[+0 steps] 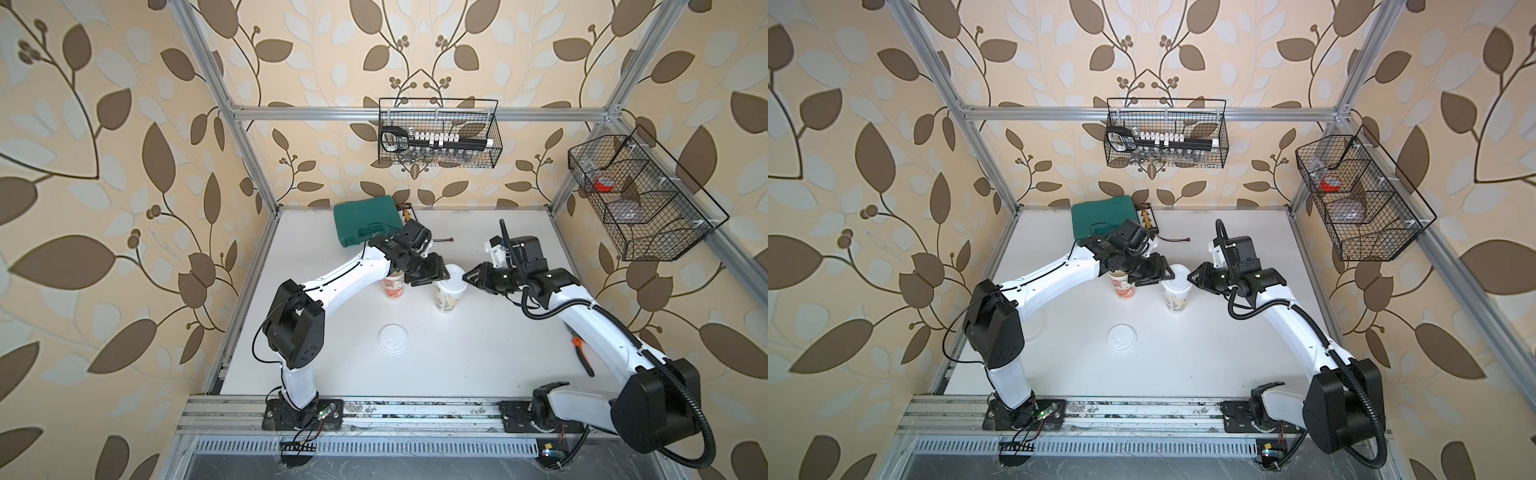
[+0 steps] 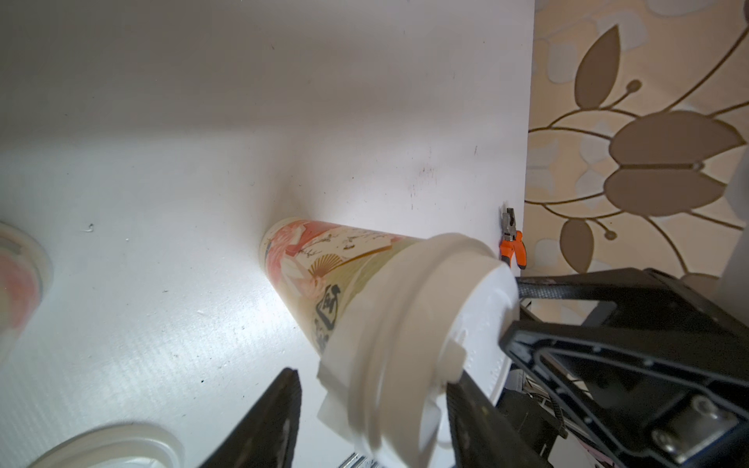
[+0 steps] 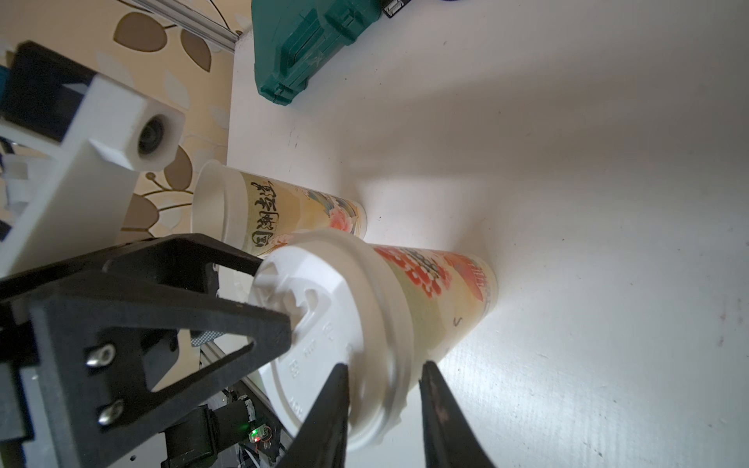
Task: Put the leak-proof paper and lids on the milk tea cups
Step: Secure the cup lid on the cup.
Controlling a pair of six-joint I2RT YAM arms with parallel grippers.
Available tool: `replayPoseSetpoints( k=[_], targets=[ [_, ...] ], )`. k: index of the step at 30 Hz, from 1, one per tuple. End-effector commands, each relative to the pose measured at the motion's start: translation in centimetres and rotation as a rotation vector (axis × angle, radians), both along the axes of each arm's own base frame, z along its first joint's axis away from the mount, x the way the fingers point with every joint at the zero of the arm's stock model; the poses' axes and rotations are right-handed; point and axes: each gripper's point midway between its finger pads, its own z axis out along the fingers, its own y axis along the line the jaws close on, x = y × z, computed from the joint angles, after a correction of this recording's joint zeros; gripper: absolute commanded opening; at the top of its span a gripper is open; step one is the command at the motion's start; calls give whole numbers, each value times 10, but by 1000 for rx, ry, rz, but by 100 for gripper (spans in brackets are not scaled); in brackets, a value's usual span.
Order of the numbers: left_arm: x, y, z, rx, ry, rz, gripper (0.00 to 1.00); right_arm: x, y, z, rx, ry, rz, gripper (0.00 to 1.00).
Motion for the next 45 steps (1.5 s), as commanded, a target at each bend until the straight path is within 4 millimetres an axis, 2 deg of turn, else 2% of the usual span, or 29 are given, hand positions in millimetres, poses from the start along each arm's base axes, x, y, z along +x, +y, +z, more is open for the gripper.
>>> replayPoseSetpoints(
  k=[1, 4, 8, 15, 18, 22, 27, 32, 36, 38, 45],
  targets=[
    [1, 5, 24, -1, -48, 5, 59, -8, -3, -11, -31, 70, 14, 35],
    [1, 3, 21, -7, -35, 3, 59, -7, 1, 0, 7, 57, 12, 45],
    [1, 2, 18, -7, -29, 4, 57, -8, 6, 6, 53, 56, 12, 46],
    [0, 3, 14, -4, -22, 6, 56, -11, 16, 2, 118, 80, 38, 47],
    [1, 3, 17, -6, -29, 7, 56, -12, 15, -6, 108, 101, 37, 39],
    [3, 4, 29, -14, -54, 4, 57, -14, 9, -16, 59, 125, 26, 33],
    [7, 8, 52, -85, -77, 6, 60, -12, 5, -23, 21, 132, 21, 32],
    [16, 26, 73, -186, -84, 51, 56, -12, 5, -25, 11, 130, 31, 31],
    [21, 34, 63, -218, -49, 72, 47, -12, 5, -26, 12, 132, 36, 31],
    [22, 33, 55, -227, -25, 72, 39, -12, 5, -26, 12, 130, 37, 31],
    [21, 26, 35, -245, 29, 48, 36, -13, 5, -28, 10, 133, 39, 30]
  ],
)
